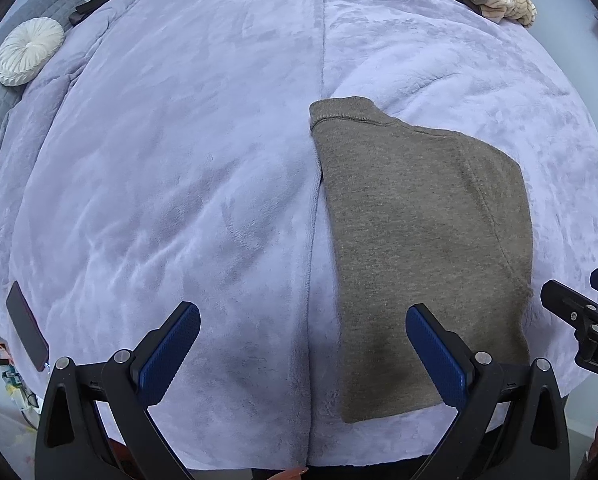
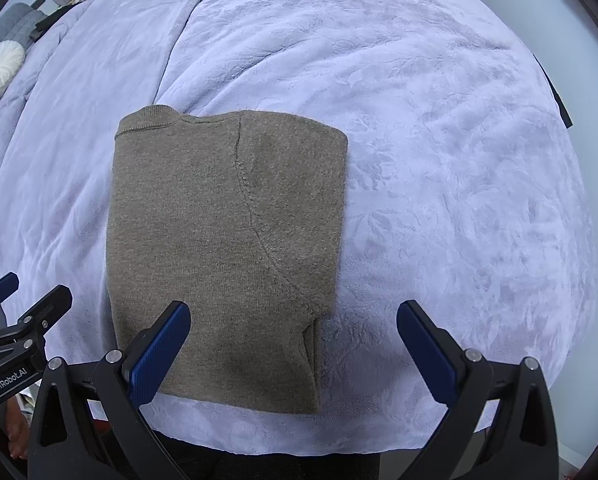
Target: Fold small clothes
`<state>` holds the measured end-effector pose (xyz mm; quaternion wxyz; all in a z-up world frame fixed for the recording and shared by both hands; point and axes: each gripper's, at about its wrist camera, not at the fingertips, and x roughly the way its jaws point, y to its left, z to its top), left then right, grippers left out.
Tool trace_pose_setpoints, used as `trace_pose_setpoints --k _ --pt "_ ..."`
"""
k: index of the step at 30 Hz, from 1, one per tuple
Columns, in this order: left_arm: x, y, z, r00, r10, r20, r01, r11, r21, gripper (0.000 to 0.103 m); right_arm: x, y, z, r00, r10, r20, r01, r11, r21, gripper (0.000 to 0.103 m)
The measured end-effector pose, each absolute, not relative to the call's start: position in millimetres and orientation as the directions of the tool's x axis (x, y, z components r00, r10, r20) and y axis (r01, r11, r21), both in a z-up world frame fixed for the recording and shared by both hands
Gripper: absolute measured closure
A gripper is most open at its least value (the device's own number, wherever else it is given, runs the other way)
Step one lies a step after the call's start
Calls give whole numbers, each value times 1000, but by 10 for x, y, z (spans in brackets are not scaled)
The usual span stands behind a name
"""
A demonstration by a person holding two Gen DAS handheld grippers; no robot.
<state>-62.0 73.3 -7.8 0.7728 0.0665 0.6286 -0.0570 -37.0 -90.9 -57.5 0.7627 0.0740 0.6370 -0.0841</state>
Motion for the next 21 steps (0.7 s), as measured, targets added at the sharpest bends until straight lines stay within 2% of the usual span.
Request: trace_pose_setpoints --k 21 --pt "-619 749 -83 196 1 -981 164 986 34 0 -350 -902 -556 175 -40 -984 218 976 -1 0"
